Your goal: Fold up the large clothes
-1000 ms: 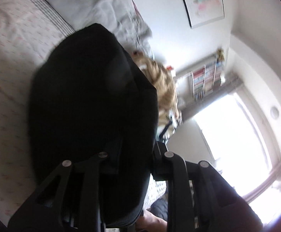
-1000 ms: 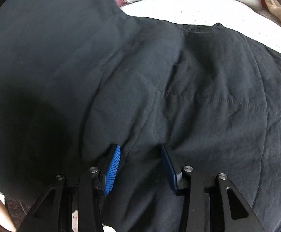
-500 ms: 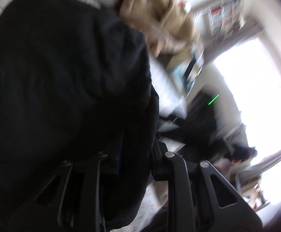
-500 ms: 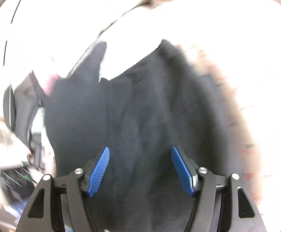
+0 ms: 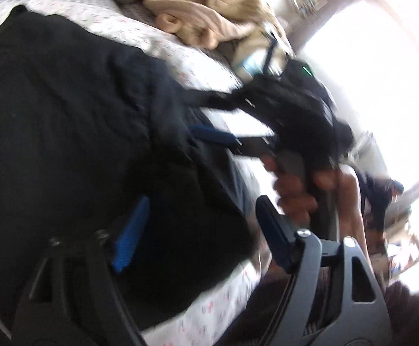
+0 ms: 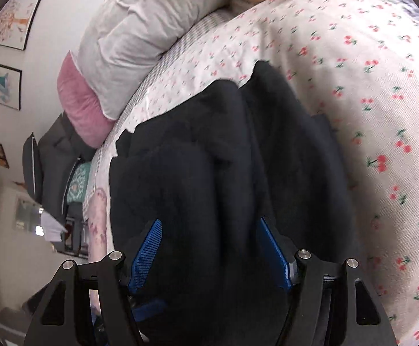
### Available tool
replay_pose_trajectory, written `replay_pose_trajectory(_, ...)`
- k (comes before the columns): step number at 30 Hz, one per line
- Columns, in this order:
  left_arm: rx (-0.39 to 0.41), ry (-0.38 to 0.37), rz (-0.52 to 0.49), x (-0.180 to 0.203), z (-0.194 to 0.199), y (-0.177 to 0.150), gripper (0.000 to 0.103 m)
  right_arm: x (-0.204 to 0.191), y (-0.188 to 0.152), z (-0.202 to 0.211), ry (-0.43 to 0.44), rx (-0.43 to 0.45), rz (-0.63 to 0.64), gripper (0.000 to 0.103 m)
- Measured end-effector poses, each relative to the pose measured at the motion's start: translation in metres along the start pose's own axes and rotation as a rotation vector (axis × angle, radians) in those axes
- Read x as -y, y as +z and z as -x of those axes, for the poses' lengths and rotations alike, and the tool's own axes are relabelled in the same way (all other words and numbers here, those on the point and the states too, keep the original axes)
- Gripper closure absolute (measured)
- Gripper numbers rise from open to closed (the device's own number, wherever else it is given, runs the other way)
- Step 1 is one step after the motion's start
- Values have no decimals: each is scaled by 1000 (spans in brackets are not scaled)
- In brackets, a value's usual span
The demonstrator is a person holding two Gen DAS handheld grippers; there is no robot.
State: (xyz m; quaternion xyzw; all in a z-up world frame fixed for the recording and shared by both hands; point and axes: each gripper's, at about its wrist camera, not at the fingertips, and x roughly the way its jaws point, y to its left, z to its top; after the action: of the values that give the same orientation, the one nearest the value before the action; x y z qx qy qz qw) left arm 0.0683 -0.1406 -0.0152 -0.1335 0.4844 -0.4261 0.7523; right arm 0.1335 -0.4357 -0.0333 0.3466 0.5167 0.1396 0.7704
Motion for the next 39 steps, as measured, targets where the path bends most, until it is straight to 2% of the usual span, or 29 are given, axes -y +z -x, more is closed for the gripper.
replay_pose_trajectory(3,-90,-16,-70,12,8,-17,26,1,0,-2,19,-17,-7,33)
replay_pose_trajectory(5,-96,27,-102,14,18,-24,26,4,0,-1,13,-29,-16,33)
replay_pose_trajectory(7,-61,69,-94,7,34,-25,26,6,-6,1,-3,-53,-26,33)
replay_pose_trajectory(10,29,151,-8,-22,60,-12,25,3,-14,-4,-33,-97,-11,33)
replay_pose_trajectory(12,104,248,52,-47,80,-7,25,-4,-19,-12,-36,-128,22,33)
replay_pose_trajectory(14,161,314,100,-68,93,-2,25,-13,-25,-25,-40,-159,69,34)
replay_pose_trajectory(16,209,380,164,-91,103,0,25,-24,-29,-33,-73,-145,138,59)
replay_pose_trajectory(17,216,401,184,-99,97,6,25,-34,-30,-36,-122,-123,197,72)
replay_pose_trajectory(18,216,420,201,-107,95,5,25,-41,-30,-36,-134,-106,228,79)
replay_pose_trajectory(21,220,421,213,-115,90,6,26,-64,-21,-13,-93,-6,299,84)
replay_pose_trajectory(22,226,415,206,-112,87,8,26,-69,-15,4,-68,45,315,84)
replay_pose_trajectory(24,232,391,184,-103,80,10,25,-69,-8,23,-78,99,336,84)
replay_pose_trajectory(26,222,358,174,-100,71,10,25,-57,-2,34,-176,123,346,82)
replay_pose_trajectory(28,182,323,170,-100,54,7,25,-33,2,29,-274,91,312,74)
replay_pose_trajectory(29,163,318,163,-98,46,4,25,-15,4,22,-333,51,276,63)
replay_pose_trajectory(30,171,334,147,-95,41,3,25,-2,6,17,-355,21,252,52)
replay_pose_trajectory(31,177,374,113,-89,36,2,25,7,8,16,-350,2,224,51)
replay_pose_trajectory(33,174,401,97,-86,33,4,25,11,14,30,-281,12,169,51)
replay_pose_trajectory(36,167,389,114,-89,36,5,25,1,19,57,-184,106,160,51)
replay_pose_trajectory(39,168,383,118,-91,38,5,25,1,25,66,-27,105,111,51)
